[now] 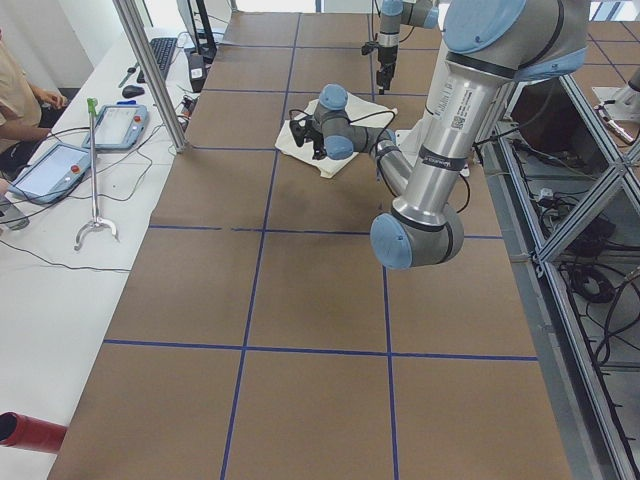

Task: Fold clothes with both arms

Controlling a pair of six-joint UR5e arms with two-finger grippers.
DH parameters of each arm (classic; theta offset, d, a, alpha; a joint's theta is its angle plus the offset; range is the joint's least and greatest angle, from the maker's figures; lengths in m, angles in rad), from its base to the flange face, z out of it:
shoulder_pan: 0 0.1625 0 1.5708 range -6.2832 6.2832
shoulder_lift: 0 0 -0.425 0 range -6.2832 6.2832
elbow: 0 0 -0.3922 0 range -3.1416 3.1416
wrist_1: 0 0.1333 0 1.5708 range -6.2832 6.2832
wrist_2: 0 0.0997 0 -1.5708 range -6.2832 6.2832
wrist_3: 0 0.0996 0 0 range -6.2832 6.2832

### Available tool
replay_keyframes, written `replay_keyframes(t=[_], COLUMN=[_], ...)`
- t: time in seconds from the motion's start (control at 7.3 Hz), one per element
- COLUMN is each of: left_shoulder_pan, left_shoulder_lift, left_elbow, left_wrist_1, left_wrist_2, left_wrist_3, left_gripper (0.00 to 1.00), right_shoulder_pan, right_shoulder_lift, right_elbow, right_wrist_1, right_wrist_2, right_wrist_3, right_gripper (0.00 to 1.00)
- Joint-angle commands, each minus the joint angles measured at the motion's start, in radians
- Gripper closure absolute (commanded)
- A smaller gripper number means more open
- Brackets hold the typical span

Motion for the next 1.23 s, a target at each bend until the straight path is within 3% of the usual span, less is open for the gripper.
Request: replay_keyframes(t=[0.0, 0.55, 0.68, 0.82, 1.1], left_shoulder_pan=[0.091, 0.111, 0.111, 0.111, 0.108], left_shoulder_lift=[0.021, 0.006, 0.006, 0.006, 0.01], left_elbow=[0.017, 0.091, 0.094, 0.097, 0.089], left_wrist_1=[0.023, 0.024, 0.024, 0.023, 0.02], left_wrist_2=[0.027, 0.057, 0.057, 0.057, 0.057], left_wrist_3=[-0.066, -0.063, -0.063, -0.058, -0.026], left_gripper=[0.31, 0.47, 0.61, 1.0, 1.0], right_shoulder_pan=[0.077, 0.079, 0.08, 0.079, 0.077], right_shoulder_lift=[0.004, 0.001, 0.001, 0.001, 0.001], right_elbow=[-0.006, -0.023, -0.029, -0.032, -0.035], right_wrist_1=[0.0, 0.0, 0.0, 0.0, 0.0], right_wrist_2=[-0.001, -0.004, -0.004, -0.014, -0.037], right_wrist_3=[-0.002, 0.001, 0.001, 0.001, 0.002], right_gripper=[0.0, 0.0, 0.0, 0.0, 0.0])
